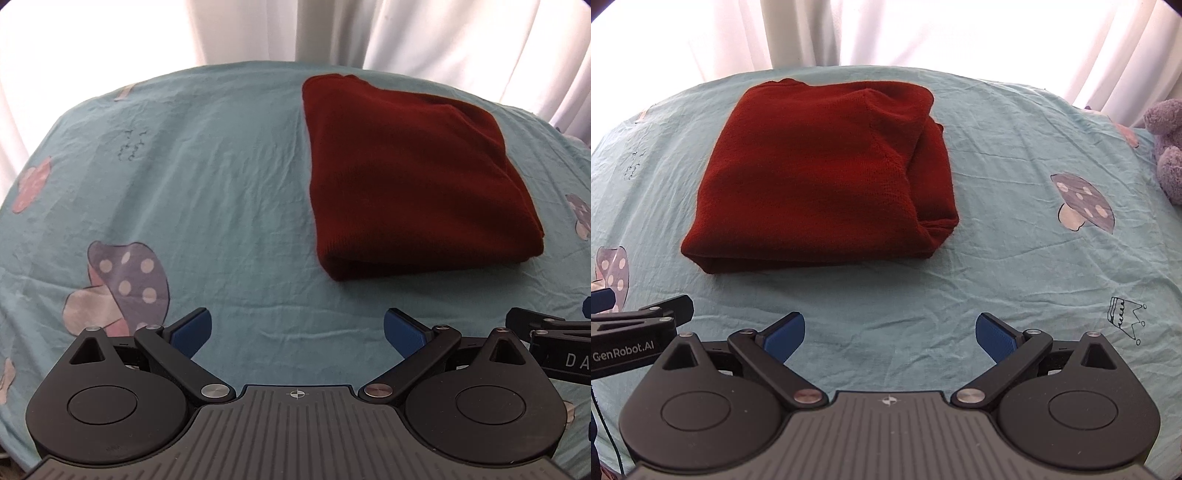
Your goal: Fold small clothes
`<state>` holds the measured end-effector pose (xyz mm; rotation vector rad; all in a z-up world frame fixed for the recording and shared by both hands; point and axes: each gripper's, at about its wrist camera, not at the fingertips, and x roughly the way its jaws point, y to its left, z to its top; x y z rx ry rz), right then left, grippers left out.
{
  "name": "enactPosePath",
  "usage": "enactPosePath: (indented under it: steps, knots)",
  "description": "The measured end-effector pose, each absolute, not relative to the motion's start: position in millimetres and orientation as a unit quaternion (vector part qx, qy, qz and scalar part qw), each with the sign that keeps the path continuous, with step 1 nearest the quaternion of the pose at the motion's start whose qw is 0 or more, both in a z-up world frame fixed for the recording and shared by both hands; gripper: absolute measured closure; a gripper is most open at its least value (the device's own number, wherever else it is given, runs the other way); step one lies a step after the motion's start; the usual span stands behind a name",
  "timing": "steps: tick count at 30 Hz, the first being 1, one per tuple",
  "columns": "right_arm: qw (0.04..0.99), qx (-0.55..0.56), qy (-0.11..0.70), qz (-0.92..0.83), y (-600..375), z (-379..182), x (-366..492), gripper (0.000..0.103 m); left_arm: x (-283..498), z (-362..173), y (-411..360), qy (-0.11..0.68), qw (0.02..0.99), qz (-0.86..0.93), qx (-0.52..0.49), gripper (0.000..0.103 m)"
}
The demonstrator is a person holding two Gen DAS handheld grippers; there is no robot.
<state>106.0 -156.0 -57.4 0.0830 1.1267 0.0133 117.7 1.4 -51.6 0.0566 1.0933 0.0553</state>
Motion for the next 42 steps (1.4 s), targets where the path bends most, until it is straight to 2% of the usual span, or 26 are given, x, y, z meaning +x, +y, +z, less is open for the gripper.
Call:
enactPosePath:
  steps: [42]
  knots:
    - [0.860,0.021,0.509,-0.014,-150.4,-45.3,100.5,0.004,112.6,-50.2,-1.8,0.524,0.851,0.022,0.020,0.001]
